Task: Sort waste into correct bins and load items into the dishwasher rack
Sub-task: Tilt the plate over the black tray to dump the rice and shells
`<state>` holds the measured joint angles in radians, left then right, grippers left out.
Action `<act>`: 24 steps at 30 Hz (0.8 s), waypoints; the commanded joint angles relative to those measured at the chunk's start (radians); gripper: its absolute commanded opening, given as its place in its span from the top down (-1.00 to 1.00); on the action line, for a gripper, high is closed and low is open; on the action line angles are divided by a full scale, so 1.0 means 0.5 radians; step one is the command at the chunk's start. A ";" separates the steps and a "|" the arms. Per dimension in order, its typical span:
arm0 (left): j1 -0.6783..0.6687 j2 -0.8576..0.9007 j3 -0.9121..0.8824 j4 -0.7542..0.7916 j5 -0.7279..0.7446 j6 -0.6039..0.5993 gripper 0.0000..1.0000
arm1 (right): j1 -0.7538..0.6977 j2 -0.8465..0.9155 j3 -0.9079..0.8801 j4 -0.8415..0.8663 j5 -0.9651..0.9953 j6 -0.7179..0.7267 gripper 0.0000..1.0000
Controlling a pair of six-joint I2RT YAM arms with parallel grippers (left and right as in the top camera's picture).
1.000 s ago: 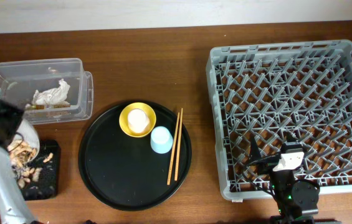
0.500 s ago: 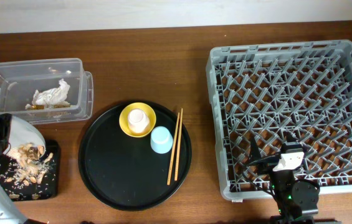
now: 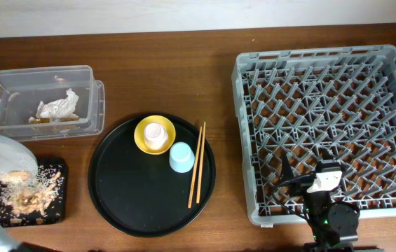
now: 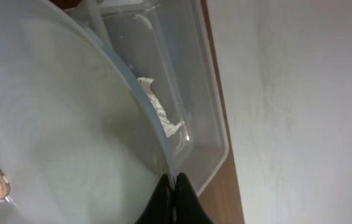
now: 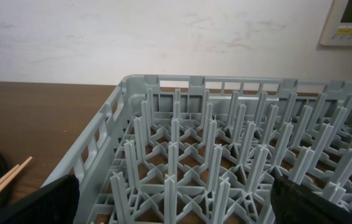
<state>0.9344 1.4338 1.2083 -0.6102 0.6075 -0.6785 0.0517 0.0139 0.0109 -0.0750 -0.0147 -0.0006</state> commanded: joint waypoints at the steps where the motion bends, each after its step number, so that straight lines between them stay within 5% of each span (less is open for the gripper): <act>1: 0.052 0.137 0.040 0.011 0.272 -0.040 0.98 | -0.013 -0.009 -0.011 -0.009 0.024 -0.005 -0.97; 10: 0.196 0.148 0.040 0.241 0.844 -0.172 0.98 | -0.013 -0.009 -0.011 -0.009 0.024 -0.005 -0.97; 19: 0.237 0.146 0.040 -0.242 0.768 -0.188 0.99 | -0.013 -0.009 -0.011 -0.009 0.024 -0.005 -0.96; 24: 0.253 0.146 0.040 -0.166 0.884 -0.182 0.98 | -0.013 -0.009 -0.011 -0.009 0.024 -0.005 -0.97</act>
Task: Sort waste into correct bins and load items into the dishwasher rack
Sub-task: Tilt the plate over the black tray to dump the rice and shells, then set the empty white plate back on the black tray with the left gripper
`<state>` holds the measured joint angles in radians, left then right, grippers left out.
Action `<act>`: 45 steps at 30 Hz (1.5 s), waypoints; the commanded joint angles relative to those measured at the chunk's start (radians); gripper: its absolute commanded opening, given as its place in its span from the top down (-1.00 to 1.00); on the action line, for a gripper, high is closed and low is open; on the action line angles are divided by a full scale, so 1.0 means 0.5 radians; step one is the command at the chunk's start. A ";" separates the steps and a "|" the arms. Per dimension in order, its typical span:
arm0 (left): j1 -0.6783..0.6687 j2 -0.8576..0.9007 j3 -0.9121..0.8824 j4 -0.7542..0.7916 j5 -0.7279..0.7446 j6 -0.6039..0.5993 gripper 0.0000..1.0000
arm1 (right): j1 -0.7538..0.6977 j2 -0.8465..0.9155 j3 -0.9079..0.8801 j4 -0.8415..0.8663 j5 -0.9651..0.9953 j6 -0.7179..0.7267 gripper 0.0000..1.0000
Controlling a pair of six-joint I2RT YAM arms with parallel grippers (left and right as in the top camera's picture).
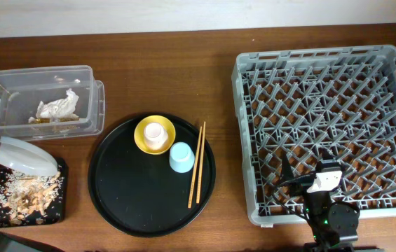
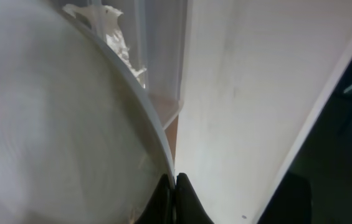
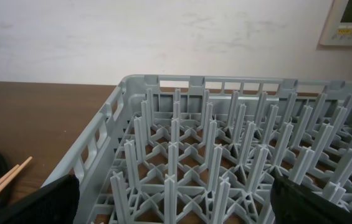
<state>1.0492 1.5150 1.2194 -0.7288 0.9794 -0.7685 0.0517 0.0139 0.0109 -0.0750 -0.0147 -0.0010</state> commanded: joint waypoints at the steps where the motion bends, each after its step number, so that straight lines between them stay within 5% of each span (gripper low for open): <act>1: 0.025 -0.017 0.018 0.095 0.144 -0.003 0.98 | -0.013 -0.009 -0.011 -0.009 0.024 -0.005 -0.97; 9: -0.005 -0.115 0.021 0.035 0.697 -0.100 0.98 | -0.013 -0.009 -0.011 -0.009 0.024 -0.005 -0.97; 13: -0.089 -0.276 0.027 0.063 0.594 -0.097 0.98 | -0.013 -0.009 -0.011 -0.009 0.024 -0.005 -0.97; 18: -0.517 -0.600 0.027 0.035 0.567 0.016 0.99 | -0.013 -0.009 -0.011 -0.009 0.024 -0.005 -0.97; 20: -0.825 -0.769 0.027 -0.163 0.277 0.176 0.99 | -0.013 -0.009 -0.011 -0.009 0.024 -0.005 -0.97; 27: -1.922 -1.061 0.011 -1.000 -1.407 0.328 0.98 | -0.013 -0.009 -0.011 -0.009 0.024 -0.005 -0.97; 35: -2.773 -0.931 -0.294 -0.877 -1.694 0.112 0.98 | -0.013 -0.009 -0.011 -0.009 0.024 -0.005 -0.97; 45: -3.250 -0.260 -0.472 -0.560 -1.826 0.018 0.99 | -0.013 -0.009 -0.011 -0.009 0.024 -0.005 -0.97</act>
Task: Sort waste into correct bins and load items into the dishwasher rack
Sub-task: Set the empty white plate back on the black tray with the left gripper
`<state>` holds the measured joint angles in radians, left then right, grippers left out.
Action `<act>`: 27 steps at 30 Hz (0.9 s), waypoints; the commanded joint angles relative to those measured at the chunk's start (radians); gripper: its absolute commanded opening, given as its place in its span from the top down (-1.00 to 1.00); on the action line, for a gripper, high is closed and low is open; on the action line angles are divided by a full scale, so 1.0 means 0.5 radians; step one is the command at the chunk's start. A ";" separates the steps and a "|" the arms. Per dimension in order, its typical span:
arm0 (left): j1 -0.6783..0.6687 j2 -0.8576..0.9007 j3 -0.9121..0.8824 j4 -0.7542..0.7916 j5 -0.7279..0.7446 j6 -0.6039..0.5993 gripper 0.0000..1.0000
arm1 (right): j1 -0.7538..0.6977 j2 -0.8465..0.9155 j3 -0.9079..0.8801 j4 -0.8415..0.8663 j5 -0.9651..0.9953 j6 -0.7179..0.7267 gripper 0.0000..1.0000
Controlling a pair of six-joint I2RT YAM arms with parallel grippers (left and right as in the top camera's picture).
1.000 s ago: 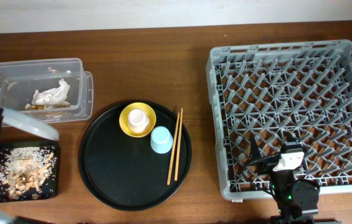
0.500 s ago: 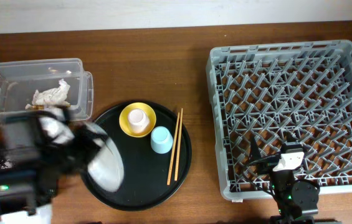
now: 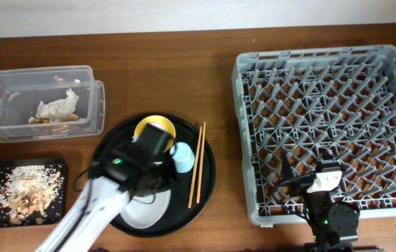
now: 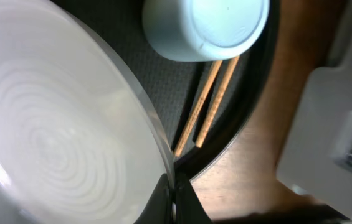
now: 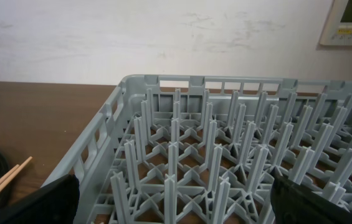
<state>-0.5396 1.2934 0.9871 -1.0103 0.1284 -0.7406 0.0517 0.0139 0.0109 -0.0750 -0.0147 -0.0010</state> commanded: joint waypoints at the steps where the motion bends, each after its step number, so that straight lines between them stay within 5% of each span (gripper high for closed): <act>1: -0.082 0.241 -0.007 -0.013 -0.124 -0.056 0.99 | -0.013 -0.009 -0.011 -0.009 0.024 -0.005 -0.96; 9: -0.085 0.383 -0.007 -0.165 -0.206 -0.065 0.98 | -0.013 -0.009 -0.011 -0.009 0.024 -0.005 -0.97; 12: -0.085 0.382 -0.007 -0.165 -0.197 -0.058 0.18 | -0.013 -0.009 -0.011 -0.009 0.024 -0.005 -0.97; 13: -0.084 0.382 0.000 -0.165 -0.198 -0.057 -0.32 | -0.013 -0.009 -0.011 -0.009 0.024 -0.005 -0.97; 20: -0.080 0.369 0.334 -0.317 -0.222 0.093 -0.31 | -0.013 -0.009 -0.011 -0.009 0.024 -0.005 -0.97; 27: 0.134 0.157 1.060 -0.909 -0.797 0.091 -0.31 | -0.013 -0.009 -0.011 -0.009 0.024 -0.005 -0.97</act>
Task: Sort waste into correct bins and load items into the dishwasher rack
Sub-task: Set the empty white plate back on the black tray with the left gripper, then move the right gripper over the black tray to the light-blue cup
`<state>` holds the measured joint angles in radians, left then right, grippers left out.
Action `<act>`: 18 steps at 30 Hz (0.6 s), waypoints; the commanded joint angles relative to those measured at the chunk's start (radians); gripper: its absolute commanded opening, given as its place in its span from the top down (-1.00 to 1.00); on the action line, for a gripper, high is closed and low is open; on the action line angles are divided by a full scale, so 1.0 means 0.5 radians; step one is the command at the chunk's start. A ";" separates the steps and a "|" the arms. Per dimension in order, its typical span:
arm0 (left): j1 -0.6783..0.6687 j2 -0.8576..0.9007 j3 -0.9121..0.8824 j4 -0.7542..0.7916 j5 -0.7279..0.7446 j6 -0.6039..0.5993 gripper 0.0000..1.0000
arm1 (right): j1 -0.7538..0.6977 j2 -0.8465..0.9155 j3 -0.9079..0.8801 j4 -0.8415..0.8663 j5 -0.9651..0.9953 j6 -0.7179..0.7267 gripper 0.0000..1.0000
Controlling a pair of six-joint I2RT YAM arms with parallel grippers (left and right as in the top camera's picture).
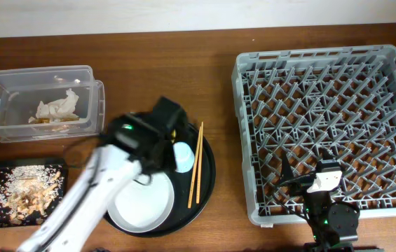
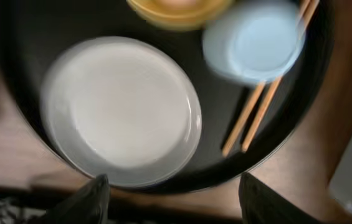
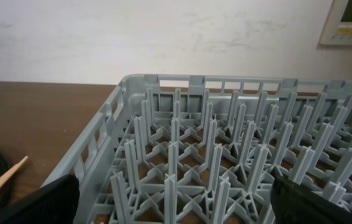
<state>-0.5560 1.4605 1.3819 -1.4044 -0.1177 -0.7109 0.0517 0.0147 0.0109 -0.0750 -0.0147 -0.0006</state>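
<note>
A white plate (image 1: 145, 203) lies flat and empty on the front of the round black tray (image 1: 208, 185). In the left wrist view the plate (image 2: 121, 112) is straight below my left gripper (image 2: 179, 200), which hangs open above it with nothing held. My left arm (image 1: 113, 175) reaches across the tray and hides most of the yellow bowl (image 2: 179, 6). A light blue cup (image 1: 182, 157) and a pair of chopsticks (image 1: 198, 164) lie on the tray's right side. My right gripper (image 3: 176, 205) stands open over the front edge of the grey dishwasher rack (image 1: 327, 126).
A clear plastic bin (image 1: 40, 101) with a crumpled tissue (image 1: 57, 106) stands at the back left. In front of it a black bin (image 1: 19, 192) holds food scraps. The rack fills the right side of the table.
My left gripper was shut on the plate's rim low over the tray. Now the plate lies flat on the tray, and the gripper is open and higher above it. The right arm has not moved.
The left gripper held the plate tilted over the black bin with scraps on it. Then the plate was bare there, the scraps in the bin. Then it was over the round tray, still gripped. Now it rests on the tray, let go.
</note>
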 commanded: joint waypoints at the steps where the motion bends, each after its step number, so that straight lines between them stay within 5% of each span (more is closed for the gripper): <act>1: 0.260 -0.237 0.330 -0.141 -0.303 0.031 -0.32 | -0.013 -0.011 -0.011 -0.009 0.024 -0.005 -0.97; 3: 0.436 -0.348 0.362 -0.130 -0.305 0.031 -0.35 | -0.013 -0.011 -0.011 -0.009 0.024 -0.005 -0.97; 5: 0.653 -0.442 0.362 -0.125 -0.304 0.031 -0.97 | -0.013 -0.011 -0.011 -0.009 0.024 -0.005 -0.96; 18: 1.827 -0.475 0.343 -0.228 -0.109 0.032 -0.98 | -0.013 -0.011 -0.011 0.007 -0.081 0.077 -0.97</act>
<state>0.2745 1.2095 1.5520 -1.4818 -0.2180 -0.7002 0.0517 0.0147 0.0109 -0.0742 -0.0166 0.0017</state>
